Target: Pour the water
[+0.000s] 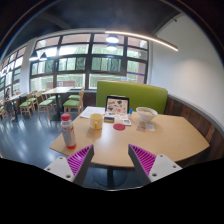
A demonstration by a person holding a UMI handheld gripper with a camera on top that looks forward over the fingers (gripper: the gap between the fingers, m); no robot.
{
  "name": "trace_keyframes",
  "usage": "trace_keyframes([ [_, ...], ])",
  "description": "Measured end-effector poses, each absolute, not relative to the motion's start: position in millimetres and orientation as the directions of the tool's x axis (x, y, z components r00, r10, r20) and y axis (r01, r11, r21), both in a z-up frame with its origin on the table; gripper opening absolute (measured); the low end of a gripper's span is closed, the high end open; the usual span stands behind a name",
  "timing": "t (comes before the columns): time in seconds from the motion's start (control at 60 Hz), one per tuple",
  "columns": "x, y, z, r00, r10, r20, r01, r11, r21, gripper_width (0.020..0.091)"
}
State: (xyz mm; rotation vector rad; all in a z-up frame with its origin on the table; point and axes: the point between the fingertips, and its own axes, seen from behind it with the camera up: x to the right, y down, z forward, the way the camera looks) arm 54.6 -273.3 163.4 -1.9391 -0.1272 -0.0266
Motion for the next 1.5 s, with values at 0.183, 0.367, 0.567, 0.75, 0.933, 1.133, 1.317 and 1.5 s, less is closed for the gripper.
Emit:
trace_keyframes([
  [0.183, 33, -291, 153, 0.995, 0.087, 0.054, 0.083, -0.371, -0.925, 0.0792],
  [0.367, -20, -276, 116, 0.985, 0.171, 0.024, 0.093, -0.410, -0.907, 0.0790],
  [0.567, -100, -233, 77, 0.968, 0.249, -0.009, 0.102, -0.430, -0.897, 0.0796],
  [0.75, -147, -176, 60, 0.971, 0.238, 0.016, 0.111, -0.390, -0.914, 0.0793],
  [0.933, -170, -135, 54, 0.978, 0.204, 0.043, 0.119, -0.375, -0.919, 0.0792],
  [1.133, -168, -106, 52, 0.975, 0.186, 0.125, 0.180, -0.318, -0.931, 0.0467],
  [1.317, -181, -100, 55, 0.956, 0.216, 0.200, 0.259, -0.294, -0.920, 0.0388],
  [1.5, -194, -64, 56, 0.965, 0.262, 0.021, 0.113, -0.340, -0.934, 0.0389],
])
